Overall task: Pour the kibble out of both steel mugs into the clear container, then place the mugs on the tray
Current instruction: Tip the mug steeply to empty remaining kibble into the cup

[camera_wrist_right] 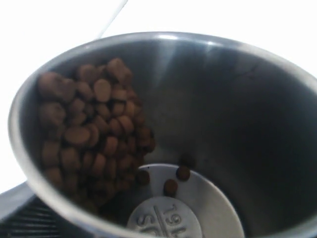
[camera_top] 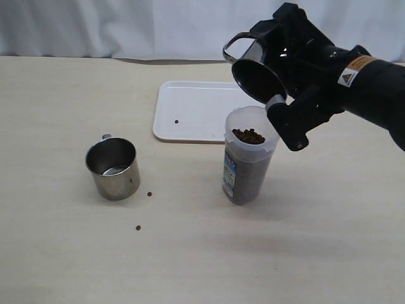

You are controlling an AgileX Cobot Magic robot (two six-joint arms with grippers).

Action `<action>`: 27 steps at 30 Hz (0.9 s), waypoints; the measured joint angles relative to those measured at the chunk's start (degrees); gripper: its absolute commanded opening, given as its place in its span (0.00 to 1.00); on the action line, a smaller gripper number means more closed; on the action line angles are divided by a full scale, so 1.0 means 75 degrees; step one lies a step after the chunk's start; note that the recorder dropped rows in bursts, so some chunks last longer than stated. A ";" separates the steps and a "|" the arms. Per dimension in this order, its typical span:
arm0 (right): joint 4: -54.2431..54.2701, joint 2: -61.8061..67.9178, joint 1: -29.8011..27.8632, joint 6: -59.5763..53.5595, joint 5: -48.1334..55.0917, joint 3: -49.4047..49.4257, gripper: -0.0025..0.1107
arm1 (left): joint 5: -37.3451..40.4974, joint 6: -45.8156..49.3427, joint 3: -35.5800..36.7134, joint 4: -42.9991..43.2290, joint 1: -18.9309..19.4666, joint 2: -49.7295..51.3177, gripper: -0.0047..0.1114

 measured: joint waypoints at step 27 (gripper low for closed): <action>-0.0521 0.0000 0.0000 -0.0047 0.0257 -0.0277 0.07 | 0.0000 0.0000 0.0000 0.0000 0.0000 0.0000 0.04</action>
